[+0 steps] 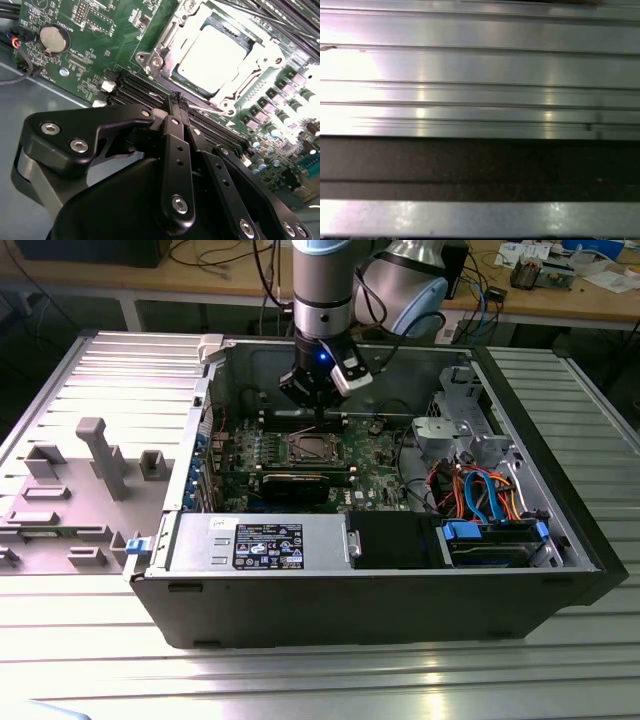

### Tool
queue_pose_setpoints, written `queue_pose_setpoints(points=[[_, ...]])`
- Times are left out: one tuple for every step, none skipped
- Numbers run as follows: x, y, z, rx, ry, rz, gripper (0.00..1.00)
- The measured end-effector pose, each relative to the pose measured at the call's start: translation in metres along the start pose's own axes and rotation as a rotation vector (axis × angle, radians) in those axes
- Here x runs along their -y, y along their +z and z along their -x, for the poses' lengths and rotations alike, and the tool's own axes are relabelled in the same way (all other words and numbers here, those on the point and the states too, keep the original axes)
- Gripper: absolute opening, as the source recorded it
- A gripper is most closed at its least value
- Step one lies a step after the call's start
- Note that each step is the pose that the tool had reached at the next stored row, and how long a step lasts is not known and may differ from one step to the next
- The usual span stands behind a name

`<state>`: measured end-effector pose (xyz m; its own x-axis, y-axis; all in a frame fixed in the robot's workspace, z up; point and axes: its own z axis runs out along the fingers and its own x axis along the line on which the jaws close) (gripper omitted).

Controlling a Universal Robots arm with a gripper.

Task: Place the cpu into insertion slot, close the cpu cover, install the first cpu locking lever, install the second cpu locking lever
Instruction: 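Install the first cpu locking lever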

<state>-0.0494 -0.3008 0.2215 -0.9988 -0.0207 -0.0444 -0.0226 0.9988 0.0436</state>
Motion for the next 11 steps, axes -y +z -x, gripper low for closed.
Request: queue_pose_setpoints(points=[[0.0001, 0.0007, 0.0008, 0.0001, 0.000, 0.0000, 0.11], [0.0001, 0.0013, 0.0014, 0.0001, 0.000, 0.0000, 0.11], [0.0002, 0.0031, 0.0027, 0.0001, 0.001, -0.0001, 0.11], [0.0003, 0.0042, 0.0035, 0.0001, 0.002, -0.0001, 0.11], [0.0003, 0.0053, 0.0044, 0.0001, 0.002, -0.0001, 0.11], [0.0005, 0.0074, 0.0057, 0.0002, 0.003, -0.0001, 0.11], [0.0005, 0.0086, 0.0061, 0.0001, 0.003, -0.0001, 0.11], [0.0006, 0.0101, 0.0064, 0.0002, 0.003, -0.0001, 0.11], [0.0006, 0.0114, 0.0065, 0.0003, 0.004, -0.0001, 0.11], [0.0007, 0.0126, 0.0065, 0.0003, 0.004, -0.0002, 0.11], [0.0007, 0.0133, 0.0065, 0.0003, 0.005, -0.0001, 0.11]])
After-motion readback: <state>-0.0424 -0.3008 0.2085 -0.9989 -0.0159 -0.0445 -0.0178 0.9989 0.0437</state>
